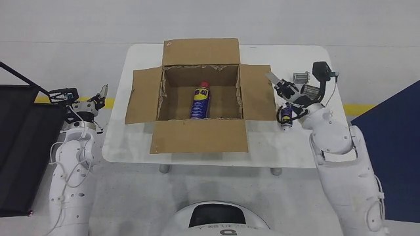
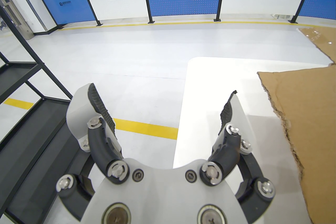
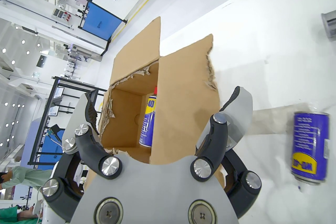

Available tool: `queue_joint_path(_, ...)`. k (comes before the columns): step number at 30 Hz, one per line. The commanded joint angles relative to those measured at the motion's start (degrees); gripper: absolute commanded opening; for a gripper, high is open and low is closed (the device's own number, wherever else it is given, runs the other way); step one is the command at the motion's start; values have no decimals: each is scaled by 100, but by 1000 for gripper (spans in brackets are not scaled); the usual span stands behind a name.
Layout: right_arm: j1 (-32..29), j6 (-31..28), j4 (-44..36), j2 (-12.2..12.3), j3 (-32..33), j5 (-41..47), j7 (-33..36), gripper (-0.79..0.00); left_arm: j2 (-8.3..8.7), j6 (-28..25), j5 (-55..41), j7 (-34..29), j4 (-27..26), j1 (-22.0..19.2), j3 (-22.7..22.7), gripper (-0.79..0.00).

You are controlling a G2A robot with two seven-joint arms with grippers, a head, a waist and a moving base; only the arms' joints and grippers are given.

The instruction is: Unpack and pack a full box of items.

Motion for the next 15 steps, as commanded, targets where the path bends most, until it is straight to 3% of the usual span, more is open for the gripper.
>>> queue_joint_path(1, -266, -168, -187, 39, 230, -120, 187, 0, 0, 0, 0, 0, 0, 0, 0, 0)
queue_joint_path(3, -480, -355, -307, 83, 413, -313, 455, 0, 0, 0, 0, 0, 0, 0, 0, 0)
queue_joint_path(7, -542, -401, -341, 189, 387, -1501, 1274, 0, 0, 0, 0, 0, 0, 0, 0, 0)
queue_joint_path(12, -440, -427, -236, 239, 83, -2680, 1489, -65, 0, 0, 0, 0, 0, 0, 0, 0)
queue_joint_path(13, -427, -373, -221, 241, 71, -2773, 1476, -49, 0, 0, 0, 0, 0, 0, 0, 0)
queue_joint_path(15, -344, -209, -97, 239, 82, -2858, 1473, -89, 0, 0, 0, 0, 0, 0, 0, 0)
